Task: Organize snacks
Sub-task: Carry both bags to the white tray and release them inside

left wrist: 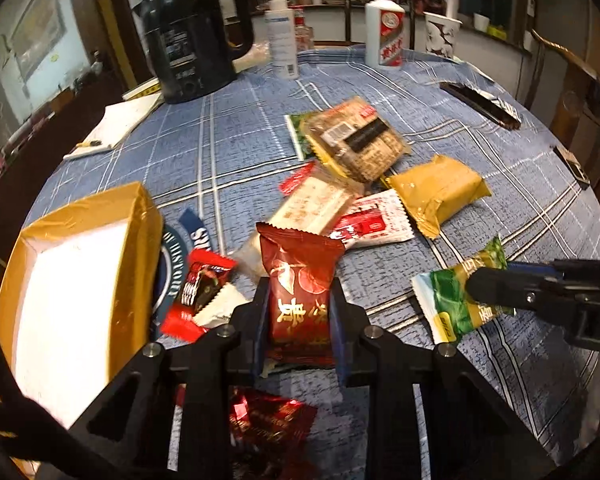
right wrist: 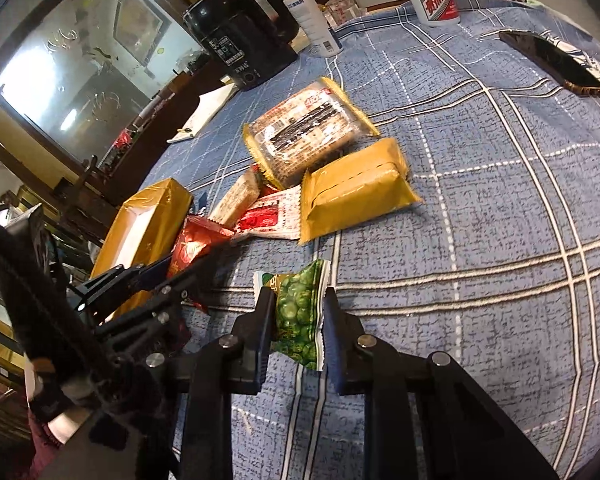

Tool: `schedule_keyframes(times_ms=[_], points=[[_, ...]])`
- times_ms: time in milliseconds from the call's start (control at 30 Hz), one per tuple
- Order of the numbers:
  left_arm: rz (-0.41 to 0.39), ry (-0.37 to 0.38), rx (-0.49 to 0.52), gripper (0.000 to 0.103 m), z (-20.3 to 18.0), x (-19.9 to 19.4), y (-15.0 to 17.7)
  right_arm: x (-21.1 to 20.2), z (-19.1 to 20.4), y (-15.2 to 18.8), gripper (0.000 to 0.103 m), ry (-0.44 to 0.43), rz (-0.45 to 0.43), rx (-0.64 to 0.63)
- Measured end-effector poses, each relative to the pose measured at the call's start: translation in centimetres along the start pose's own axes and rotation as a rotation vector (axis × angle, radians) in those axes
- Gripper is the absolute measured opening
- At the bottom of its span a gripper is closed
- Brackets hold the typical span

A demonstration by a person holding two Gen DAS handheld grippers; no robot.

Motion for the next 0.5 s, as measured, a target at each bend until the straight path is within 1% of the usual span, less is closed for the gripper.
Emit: schedule_keyframes(times_ms=[100, 300, 433, 500], points=[[-0.029, -0.001, -0.03, 0.028, 0.6, -1.4, 0.1, -0.3, 0.2, 0.4, 0.022, -0.02, -0.011, 0.006], [-0.117, 0.013, -0.125, 0.028, 2.6, -6.9, 0.7, -1.6, 1.2, 0.6, 0.022, -0.065, -0.044, 0.019], [-0.172, -0.016, -0.2, 0.028, 5.5, -11.1, 2.0, -2.6, 3.8, 0.7, 0.022, -0.101, -0.064, -0.013], [-0.193, -0.052, -0.237, 0.028, 7.4, -12.7, 2.9, -2.9, 5.8, 1.0, 0.022, -0.127, -0.071, -0.04]])
Point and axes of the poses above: each gripper's, at about its wrist camera, not at the fingertips, and x roughly the way its jaws point, z to its left, y to its underside, the point moved 2 cm from there along x, roughly the way its jaws point, and after that the axes turned 9 degrees about -z, right-handed, at the moved point
